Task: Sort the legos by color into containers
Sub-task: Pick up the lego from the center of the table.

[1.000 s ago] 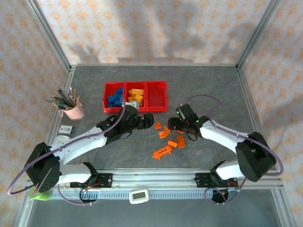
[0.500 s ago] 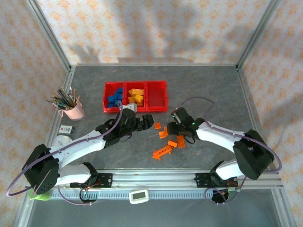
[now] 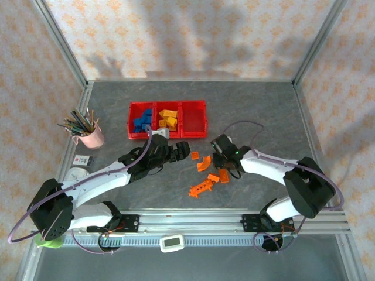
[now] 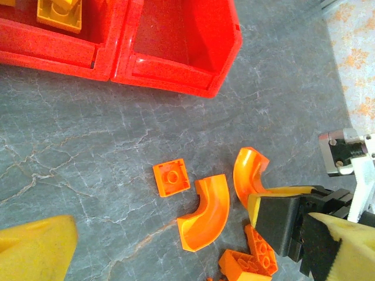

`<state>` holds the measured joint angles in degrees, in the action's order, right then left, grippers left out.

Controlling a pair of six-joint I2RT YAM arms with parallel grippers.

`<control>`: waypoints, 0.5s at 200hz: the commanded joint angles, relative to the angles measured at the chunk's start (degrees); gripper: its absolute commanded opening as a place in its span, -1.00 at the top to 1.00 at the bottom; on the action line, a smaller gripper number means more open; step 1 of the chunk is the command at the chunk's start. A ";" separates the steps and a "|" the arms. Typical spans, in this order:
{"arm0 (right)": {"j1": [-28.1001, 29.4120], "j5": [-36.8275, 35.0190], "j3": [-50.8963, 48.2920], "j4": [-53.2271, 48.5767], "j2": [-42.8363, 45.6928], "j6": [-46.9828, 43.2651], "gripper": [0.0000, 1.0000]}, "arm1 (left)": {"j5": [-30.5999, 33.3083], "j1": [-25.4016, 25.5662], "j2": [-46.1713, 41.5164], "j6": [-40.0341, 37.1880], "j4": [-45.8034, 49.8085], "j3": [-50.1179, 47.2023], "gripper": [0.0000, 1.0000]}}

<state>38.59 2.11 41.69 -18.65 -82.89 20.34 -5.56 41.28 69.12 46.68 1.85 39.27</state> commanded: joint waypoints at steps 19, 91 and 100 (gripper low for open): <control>0.17 -2.77 0.85 -0.98 0.52 0.05 0.59 | 1.03 0.30 0.09 -0.18 -0.53 1.12 -0.98; 0.17 -2.71 2.84 -1.59 2.86 -1.12 0.86 | 1.17 0.25 -0.39 -0.44 0.16 2.37 -0.98; 0.17 -2.26 3.87 -1.90 3.08 -1.63 0.88 | 1.53 0.30 -0.78 -0.61 0.66 2.72 -0.99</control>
<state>38.59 1.23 42.15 -18.96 -82.06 20.12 -5.54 41.28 69.12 46.63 1.89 39.44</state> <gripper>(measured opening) 0.161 0.992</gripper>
